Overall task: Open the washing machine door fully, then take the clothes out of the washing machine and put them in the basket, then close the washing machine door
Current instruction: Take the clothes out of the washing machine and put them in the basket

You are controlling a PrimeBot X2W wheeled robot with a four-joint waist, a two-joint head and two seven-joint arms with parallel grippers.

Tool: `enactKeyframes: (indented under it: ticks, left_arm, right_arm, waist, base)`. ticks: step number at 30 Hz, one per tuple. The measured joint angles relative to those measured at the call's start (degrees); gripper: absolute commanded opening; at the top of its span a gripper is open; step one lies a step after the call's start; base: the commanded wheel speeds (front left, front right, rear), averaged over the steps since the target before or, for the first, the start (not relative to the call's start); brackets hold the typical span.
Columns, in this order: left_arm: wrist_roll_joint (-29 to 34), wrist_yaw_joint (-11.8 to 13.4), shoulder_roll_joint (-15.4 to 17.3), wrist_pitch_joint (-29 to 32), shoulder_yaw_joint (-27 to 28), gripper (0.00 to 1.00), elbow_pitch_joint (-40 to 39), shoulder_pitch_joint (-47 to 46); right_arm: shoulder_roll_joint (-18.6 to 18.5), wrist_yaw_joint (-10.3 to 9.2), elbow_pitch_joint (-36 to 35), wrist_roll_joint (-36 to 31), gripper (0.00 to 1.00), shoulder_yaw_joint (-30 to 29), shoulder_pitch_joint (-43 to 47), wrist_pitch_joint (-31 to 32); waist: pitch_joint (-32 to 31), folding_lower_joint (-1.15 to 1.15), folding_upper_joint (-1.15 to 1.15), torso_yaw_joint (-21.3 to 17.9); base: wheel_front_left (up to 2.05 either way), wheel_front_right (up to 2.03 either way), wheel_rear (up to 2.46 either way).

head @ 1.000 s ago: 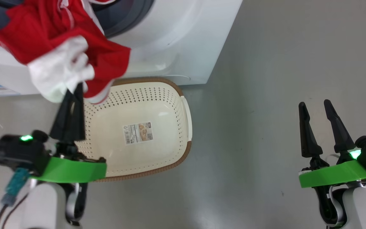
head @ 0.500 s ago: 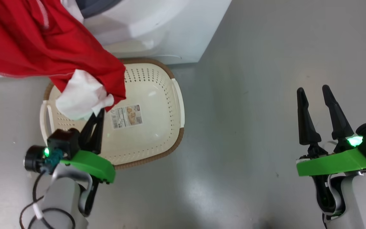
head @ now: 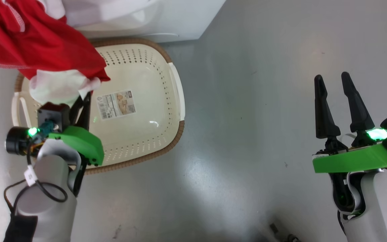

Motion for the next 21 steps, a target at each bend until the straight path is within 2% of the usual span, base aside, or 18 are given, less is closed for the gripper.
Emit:
enactKeyframes:
  ticks: [2, 3, 4, 21]
  left_arm:
    - [-0.01, 0.01, -0.03, 0.0, 0.3, 0.59, 0.53, -0.43]
    - [-0.02, 0.05, -0.07, 0.0, 0.71, 0.93, 1.04, -0.74]
    - [-0.02, 0.05, -0.04, 0.0, 1.02, 1.0, 1.43, -0.98]
    - [-0.35, 0.05, -1.12, 0.0, 3.45, 1.0, 1.08, -1.18]
  right_arm:
    - [0.0, 0.0, 0.0, 0.0, 1.0, 0.01, -0.21, 0.0]
    - [0.0, 0.0, 0.0, 0.0, 1.0, 0.02, -0.36, 0.0]
    - [0.0, 0.0, 0.0, 0.0, 1.0, 0.03, -0.41, 0.0]
    - [0.0, 0.0, 0.18, -0.49, 1.0, -0.02, -0.41, -0.01]
  waist:
    - [0.26, 0.0, 0.0, -0.07]
    - [0.44, 0.0, 0.0, -0.13]
    - [0.55, 0.0, 0.0, -0.18]
    - [-0.82, 0.0, 0.0, 1.26]
  base:
    - [0.0, 0.0, 0.0]
    - [0.0, 0.0, 0.0]
    - [0.0, 0.0, 0.0]
    - [0.0, 0.0, 0.0]
